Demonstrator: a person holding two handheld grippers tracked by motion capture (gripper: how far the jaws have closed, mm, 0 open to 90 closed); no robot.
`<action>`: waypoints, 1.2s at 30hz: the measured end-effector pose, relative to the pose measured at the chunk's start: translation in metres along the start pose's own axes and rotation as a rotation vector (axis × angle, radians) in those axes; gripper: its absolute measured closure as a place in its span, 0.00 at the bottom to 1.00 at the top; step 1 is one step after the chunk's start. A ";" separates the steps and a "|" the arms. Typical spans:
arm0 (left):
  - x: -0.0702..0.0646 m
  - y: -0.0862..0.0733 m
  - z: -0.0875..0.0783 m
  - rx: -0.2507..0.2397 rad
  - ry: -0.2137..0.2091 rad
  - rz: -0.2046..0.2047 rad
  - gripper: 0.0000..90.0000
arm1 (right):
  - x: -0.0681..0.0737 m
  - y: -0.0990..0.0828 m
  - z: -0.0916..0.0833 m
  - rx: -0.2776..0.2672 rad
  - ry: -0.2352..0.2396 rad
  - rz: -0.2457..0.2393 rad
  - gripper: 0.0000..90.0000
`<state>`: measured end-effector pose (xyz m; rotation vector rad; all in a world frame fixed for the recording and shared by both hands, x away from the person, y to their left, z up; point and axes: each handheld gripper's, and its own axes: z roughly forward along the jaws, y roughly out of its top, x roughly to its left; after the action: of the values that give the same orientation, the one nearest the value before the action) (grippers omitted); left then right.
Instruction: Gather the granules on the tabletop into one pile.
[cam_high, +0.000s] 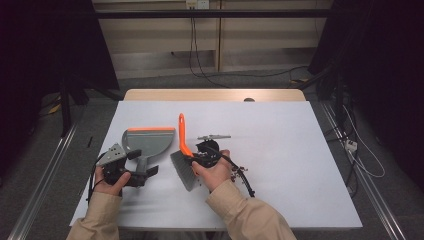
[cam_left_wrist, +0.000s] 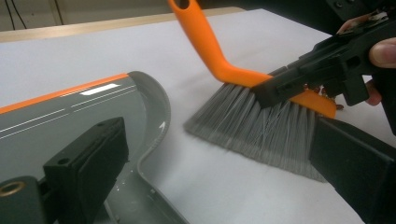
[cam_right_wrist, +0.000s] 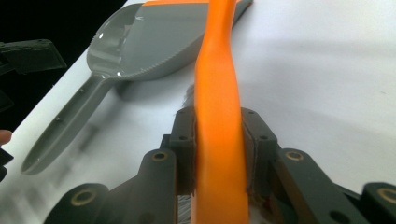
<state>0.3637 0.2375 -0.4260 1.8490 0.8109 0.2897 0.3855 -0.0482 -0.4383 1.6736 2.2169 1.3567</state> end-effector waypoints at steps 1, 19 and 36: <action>0.000 0.000 0.000 0.001 0.000 0.000 0.05 | -0.001 -0.001 -0.001 -0.001 -0.006 -0.004 0.78; -0.001 0.000 0.000 -0.001 0.003 0.002 0.05 | -0.025 -0.006 -0.025 -0.006 -0.050 0.023 0.78; -0.001 0.000 0.001 0.007 0.006 0.007 0.05 | -0.046 -0.006 -0.048 0.004 -0.094 0.045 0.78</action>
<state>0.3637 0.2362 -0.4262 1.8590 0.8111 0.2970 0.3752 -0.1142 -0.4332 1.7599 2.1448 1.2561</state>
